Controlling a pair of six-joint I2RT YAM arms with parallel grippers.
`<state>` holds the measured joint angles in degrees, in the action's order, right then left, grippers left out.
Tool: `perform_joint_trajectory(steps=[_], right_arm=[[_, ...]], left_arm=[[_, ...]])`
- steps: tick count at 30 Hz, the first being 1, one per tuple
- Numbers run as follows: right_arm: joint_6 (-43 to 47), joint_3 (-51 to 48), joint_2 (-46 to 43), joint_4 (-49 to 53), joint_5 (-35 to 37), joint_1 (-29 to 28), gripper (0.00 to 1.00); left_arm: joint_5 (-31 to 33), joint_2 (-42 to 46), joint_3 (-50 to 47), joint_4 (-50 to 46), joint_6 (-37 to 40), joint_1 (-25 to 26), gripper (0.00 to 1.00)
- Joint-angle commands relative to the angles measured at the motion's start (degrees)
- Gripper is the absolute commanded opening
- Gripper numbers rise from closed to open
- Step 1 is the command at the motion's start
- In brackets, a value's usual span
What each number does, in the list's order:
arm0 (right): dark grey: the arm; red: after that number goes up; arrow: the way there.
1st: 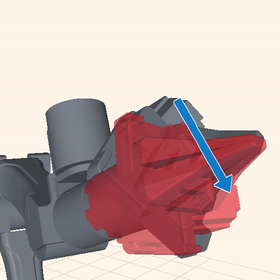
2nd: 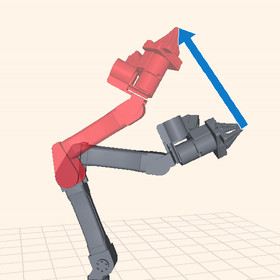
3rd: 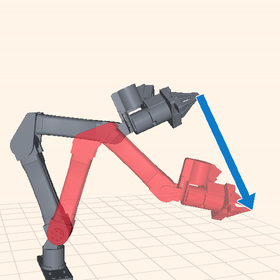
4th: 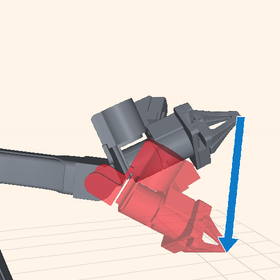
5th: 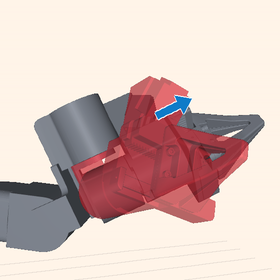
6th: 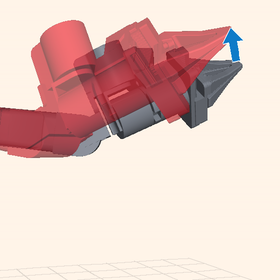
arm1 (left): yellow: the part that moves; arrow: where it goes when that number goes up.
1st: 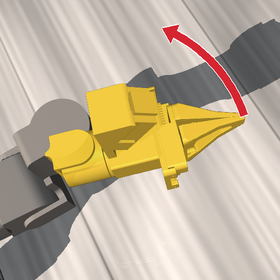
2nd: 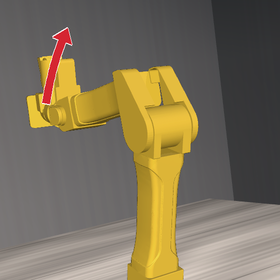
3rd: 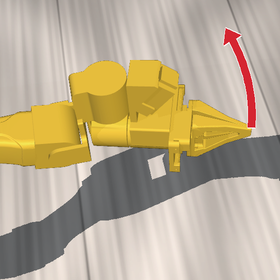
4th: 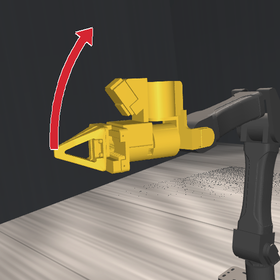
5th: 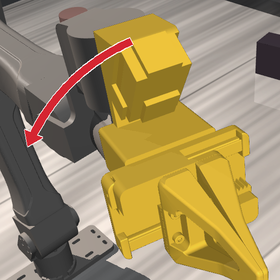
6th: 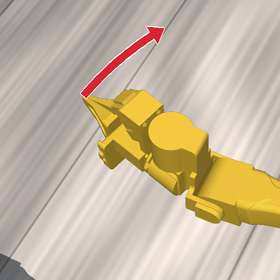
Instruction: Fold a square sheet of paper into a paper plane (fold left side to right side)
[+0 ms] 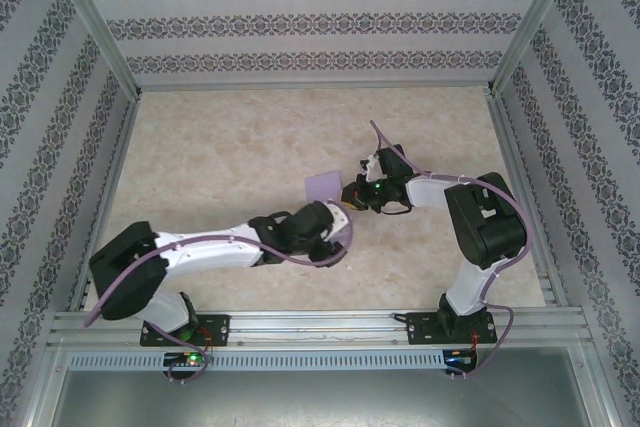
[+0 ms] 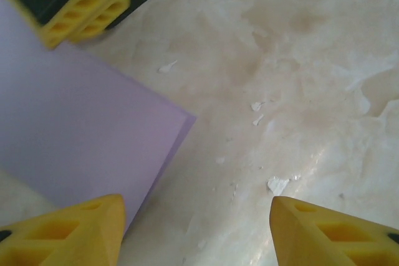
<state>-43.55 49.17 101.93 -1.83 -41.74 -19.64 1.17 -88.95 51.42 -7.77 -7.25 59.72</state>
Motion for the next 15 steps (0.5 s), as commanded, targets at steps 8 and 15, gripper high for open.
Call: perform_joint_trajectory(steps=[8, 15], right_arm=[[-0.1, -1.1, -1.4, 1.2, 1.4, -0.3, 0.0], [0.1, -1.2, -1.3, 1.2, 1.5, -0.3, 0.0]], left_arm=[[22.9, -12.6, 8.5, -2.3, 3.5, 5.4, 0.7], [27.9, -16.7, 10.1, -2.0, 2.7, 5.4, 0.7]])
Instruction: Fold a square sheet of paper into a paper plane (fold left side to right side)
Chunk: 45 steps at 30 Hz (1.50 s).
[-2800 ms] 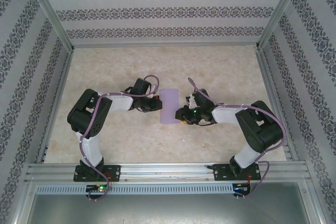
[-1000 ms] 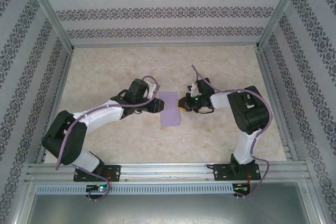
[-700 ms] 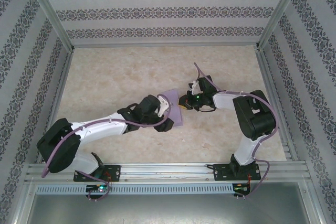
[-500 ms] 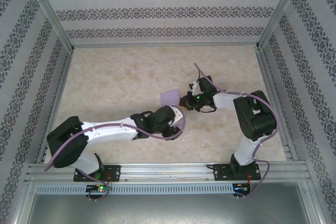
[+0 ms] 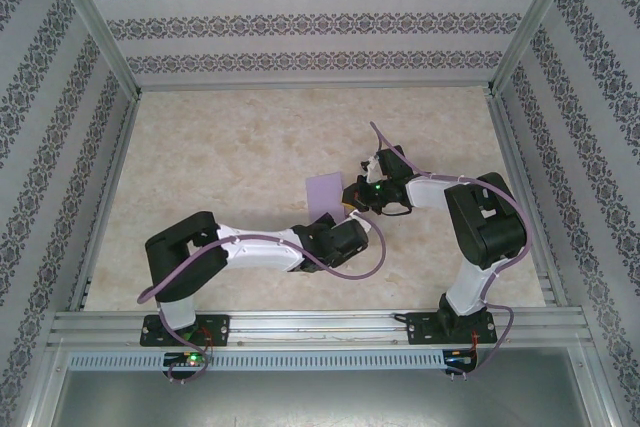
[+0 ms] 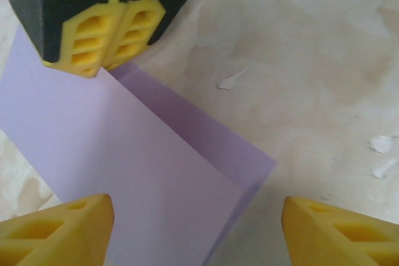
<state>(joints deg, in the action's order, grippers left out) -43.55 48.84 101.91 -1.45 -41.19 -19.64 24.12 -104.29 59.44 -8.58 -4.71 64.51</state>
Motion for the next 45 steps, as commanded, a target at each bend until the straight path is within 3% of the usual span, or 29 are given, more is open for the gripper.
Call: perform_joint_trajectory(steps=[1, 4, 12, 15, 19, 26, 31, 34, 39, 45], right_arm=[[0.0, -0.9, -1.2, 0.8, 0.9, -0.2, 0.0], [0.2, -0.9, -1.1, 0.8, 1.1, -0.2, 0.0], [0.4, -0.9, -0.8, 0.8, 1.7, -0.2, 0.01], [0.7, -0.7, -1.3, 1.0, 1.6, -0.1, 0.01], [1.3, 0.1, -2.9, 0.8, 1.0, 0.4, 0.04], [4.1, -0.9, -9.4, 0.8, -0.2, 3.7, 0.25], [6.7, -7.2, -15.2, 1.1, -0.1, 8.2, 0.27], [8.2, -11.1, -18.4, 1.5, -0.4, 8.8, 0.26], [7.6, -16.9, -21.7, -0.1, -1.5, 6.3, 0.0], [5.3, -20.1, -23.4, -1.4, 1.3, 0.9, 0.0]], left_arm=[[5.6, -1.8, 2.4, -1.4, 0.4, 0.5, 0.69], [5.8, -2.8, 3.3, -1.6, 0.6, 0.4, 0.59], [2.5, -1.3, 2.1, 0.4, -0.4, -0.2, 0.11], [0.7, -0.1, 1.2, 0.8, -1.6, -0.9, 0.02], [-4.7, 2.2, -0.4, 2.0, -3.4, -2.3, 0.0], [-24.2, 6.1, -4.2, 6.4, -9.8, -9.1, 0.0], [-36.9, 7.0, -6.4, 11.0, -14.4, -14.1, 0.0], [-43.6, 6.6, -7.7, 14.7, -17.8, -16.9, 0.0], [-50.0, 6.1, -10.2, 19.9, -23.2, -20.6, 0.0], [-50.2, 7.1, -12.0, 21.5, -25.0, -22.1, 0.0]])
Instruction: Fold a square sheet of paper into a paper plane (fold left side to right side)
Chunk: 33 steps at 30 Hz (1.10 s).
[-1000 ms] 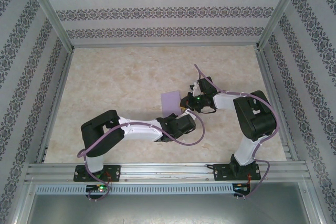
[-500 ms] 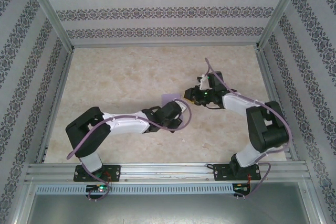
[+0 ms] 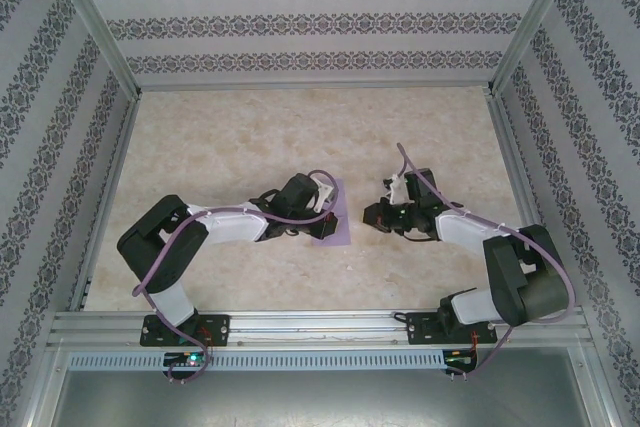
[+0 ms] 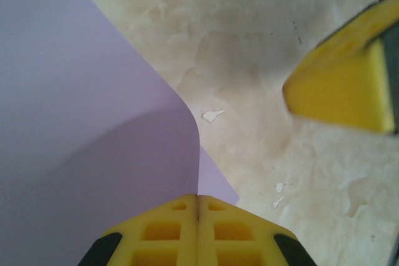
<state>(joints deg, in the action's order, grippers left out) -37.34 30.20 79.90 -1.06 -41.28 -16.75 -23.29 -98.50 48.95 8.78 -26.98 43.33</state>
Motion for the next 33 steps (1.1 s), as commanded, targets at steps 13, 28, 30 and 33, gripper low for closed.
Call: perform_joint_trajectory(steps=[13, 28, 30, 33], right_arm=[[-6.2, -0.8, 5.8, -8.6, 6.1, -12.2, 0.0], [-5.0, 0.0, 11.7, -5.8, 9.8, -13.3, 0.0], [-4.4, 0.2, 12.1, -4.9, 10.2, -13.4, 0.0], [-3.5, 0.5, 12.6, -3.4, 10.6, -13.5, 0.0]], left_arm=[[-3.8, 3.0, -4.6, 6.6, -3.6, -3.6, 0.0], [-4.5, 1.3, -5.6, 7.5, -4.5, -5.2, 0.0], [-5.4, 1.1, -5.5, 7.0, -4.2, -5.6, 0.0], [-6.9, 0.5, -5.4, 6.5, -3.8, -6.6, 0.0]])
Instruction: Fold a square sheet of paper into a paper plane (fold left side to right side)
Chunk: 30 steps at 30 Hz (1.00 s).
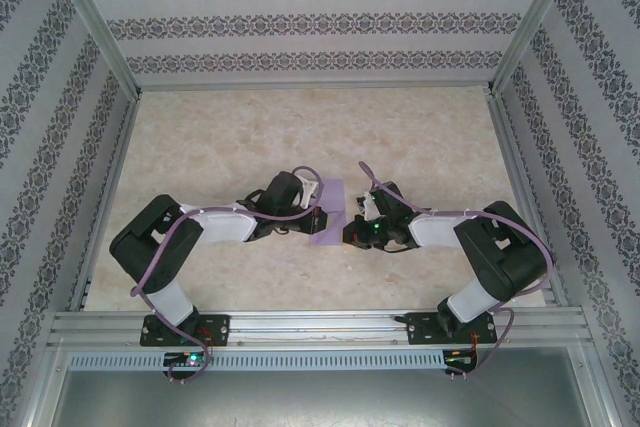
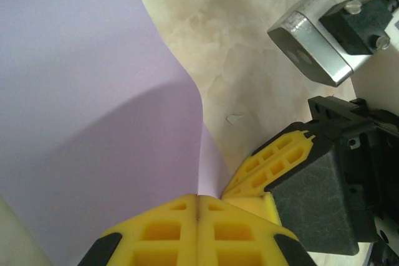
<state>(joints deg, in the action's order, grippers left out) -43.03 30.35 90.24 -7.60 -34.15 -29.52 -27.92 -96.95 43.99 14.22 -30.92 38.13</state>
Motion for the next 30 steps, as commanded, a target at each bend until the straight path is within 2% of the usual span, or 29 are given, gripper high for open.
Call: perform_joint_trajectory(steps=[1, 10, 30], right_arm=[[2.3, 0.4, 2.4, 3.5, 3.7, -0.7, 0.0], [2.9, 0.5, 3.5, 4.2, 3.8, -0.8, 0.0], [2.8, 0.5, 4.3, 4.8, 4.1, -0.9, 0.0]], left_arm=[[-3.0, -1.3, -0.4, 1.1, 0.2, -1.8, 0.0], [-7.0, -4.0, 0.1, 1.1, 1.5, -4.3, 0.0], [-5.2, -5.7, 2.9, -2.3, 6.4, -6.6, 0.0]])
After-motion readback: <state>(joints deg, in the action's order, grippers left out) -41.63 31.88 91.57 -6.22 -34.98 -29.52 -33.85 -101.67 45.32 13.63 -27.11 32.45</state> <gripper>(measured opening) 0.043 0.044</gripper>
